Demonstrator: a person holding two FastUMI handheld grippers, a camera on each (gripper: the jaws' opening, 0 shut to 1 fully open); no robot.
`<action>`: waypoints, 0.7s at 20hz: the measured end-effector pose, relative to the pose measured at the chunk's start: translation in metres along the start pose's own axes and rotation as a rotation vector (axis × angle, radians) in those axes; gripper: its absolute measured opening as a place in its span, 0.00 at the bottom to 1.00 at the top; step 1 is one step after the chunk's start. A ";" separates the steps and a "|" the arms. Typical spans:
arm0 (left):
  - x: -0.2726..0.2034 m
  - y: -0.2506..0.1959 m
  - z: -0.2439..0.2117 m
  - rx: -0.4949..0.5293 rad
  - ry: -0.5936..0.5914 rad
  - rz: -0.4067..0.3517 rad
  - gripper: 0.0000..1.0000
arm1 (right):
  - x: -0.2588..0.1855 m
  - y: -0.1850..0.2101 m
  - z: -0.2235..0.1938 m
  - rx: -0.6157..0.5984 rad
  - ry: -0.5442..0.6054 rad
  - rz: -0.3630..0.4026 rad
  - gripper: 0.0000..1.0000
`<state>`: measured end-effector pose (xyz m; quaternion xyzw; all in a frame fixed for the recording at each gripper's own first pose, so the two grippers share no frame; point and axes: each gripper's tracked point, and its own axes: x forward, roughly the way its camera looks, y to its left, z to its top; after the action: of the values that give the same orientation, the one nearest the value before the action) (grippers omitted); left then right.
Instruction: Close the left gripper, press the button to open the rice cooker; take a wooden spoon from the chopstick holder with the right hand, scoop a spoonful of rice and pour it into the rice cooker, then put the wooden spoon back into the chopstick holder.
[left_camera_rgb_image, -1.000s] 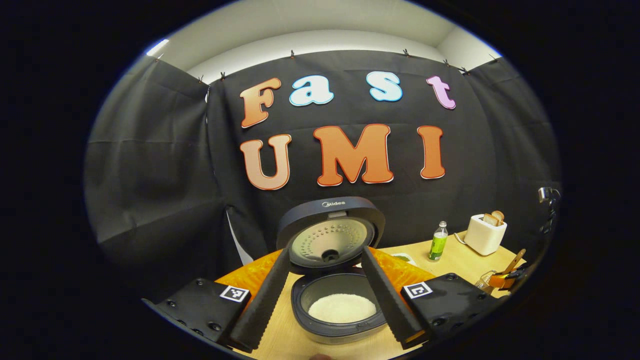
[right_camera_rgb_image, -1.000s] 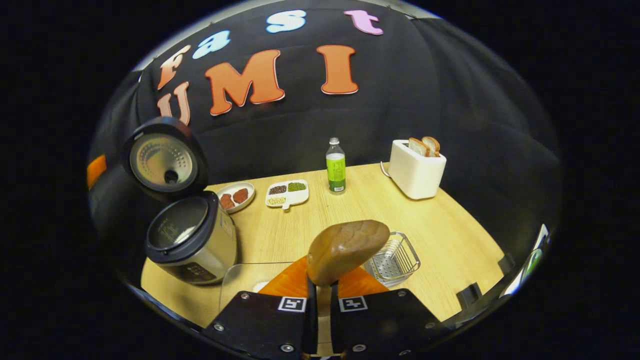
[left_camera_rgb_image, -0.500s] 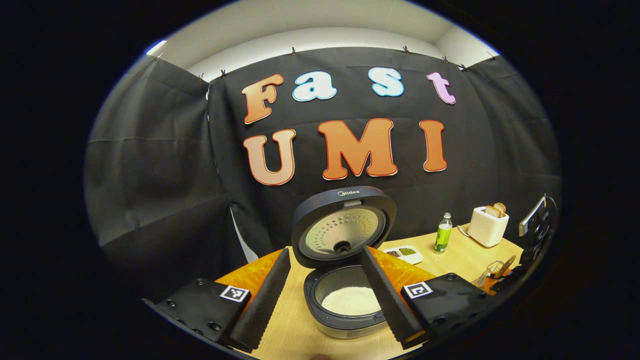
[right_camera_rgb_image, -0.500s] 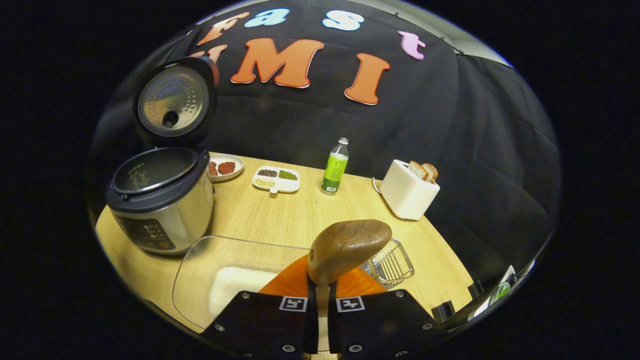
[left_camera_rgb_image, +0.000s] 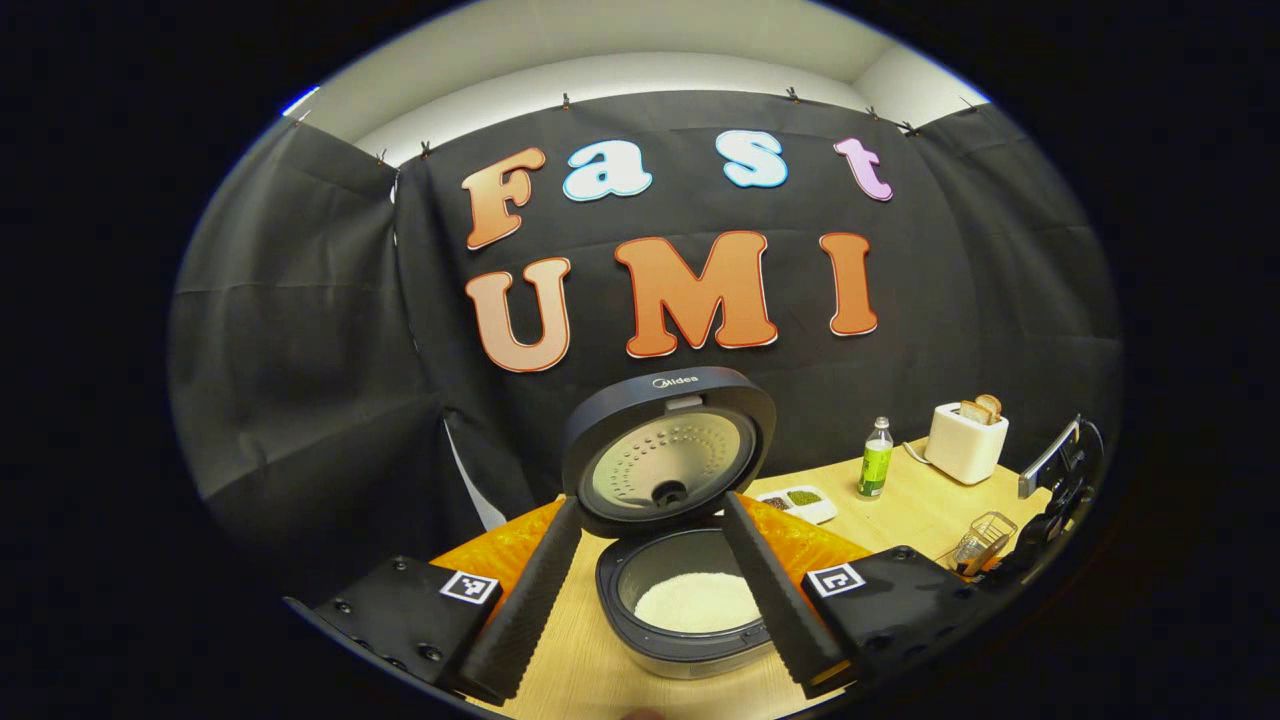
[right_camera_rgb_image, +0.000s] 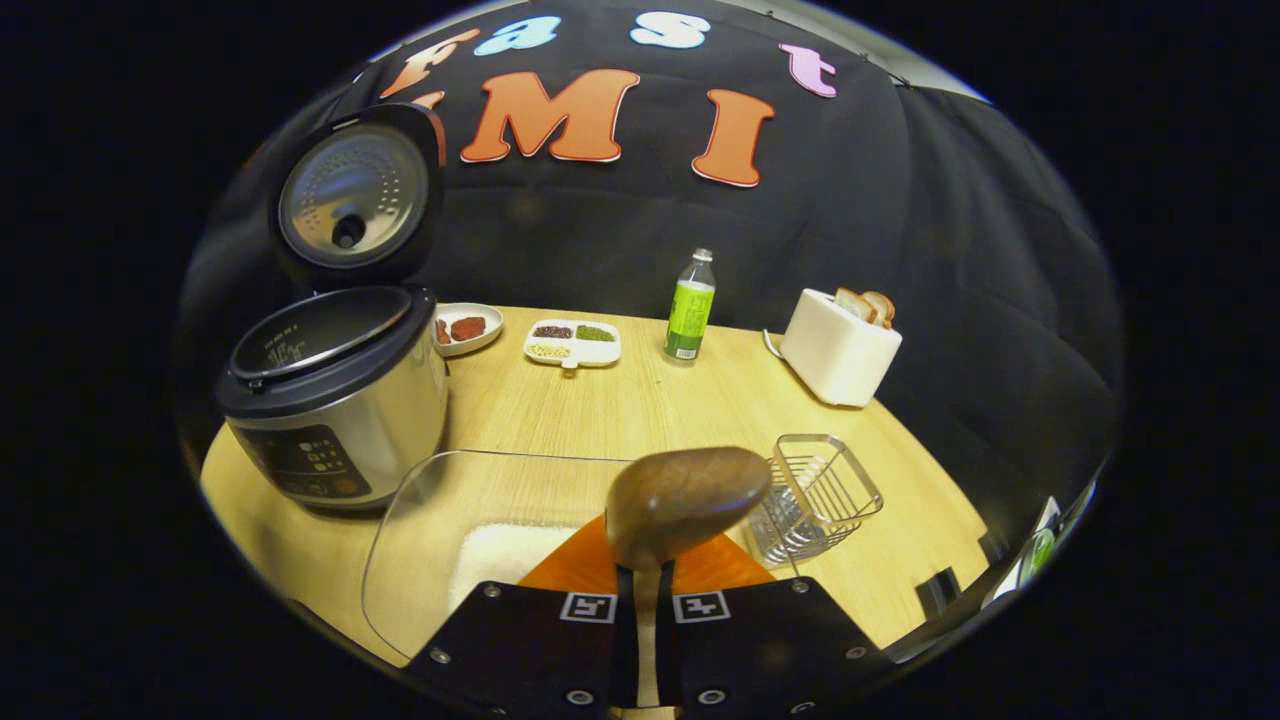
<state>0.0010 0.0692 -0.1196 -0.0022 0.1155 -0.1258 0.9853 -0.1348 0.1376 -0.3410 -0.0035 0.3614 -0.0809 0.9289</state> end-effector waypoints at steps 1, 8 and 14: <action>0.001 -0.001 0.000 -0.001 0.001 -0.004 0.96 | 0.000 0.006 -0.002 0.045 0.017 0.030 0.06; 0.005 0.003 -0.005 -0.007 0.009 -0.007 0.96 | -0.010 0.049 -0.004 0.194 0.055 0.179 0.06; 0.008 0.009 -0.012 -0.021 0.026 0.001 0.96 | 0.000 0.051 -0.007 0.355 0.098 0.232 0.06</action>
<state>0.0074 0.0761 -0.1337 -0.0109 0.1294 -0.1241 0.9837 -0.1319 0.1884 -0.3493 0.2055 0.3842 -0.0359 0.8994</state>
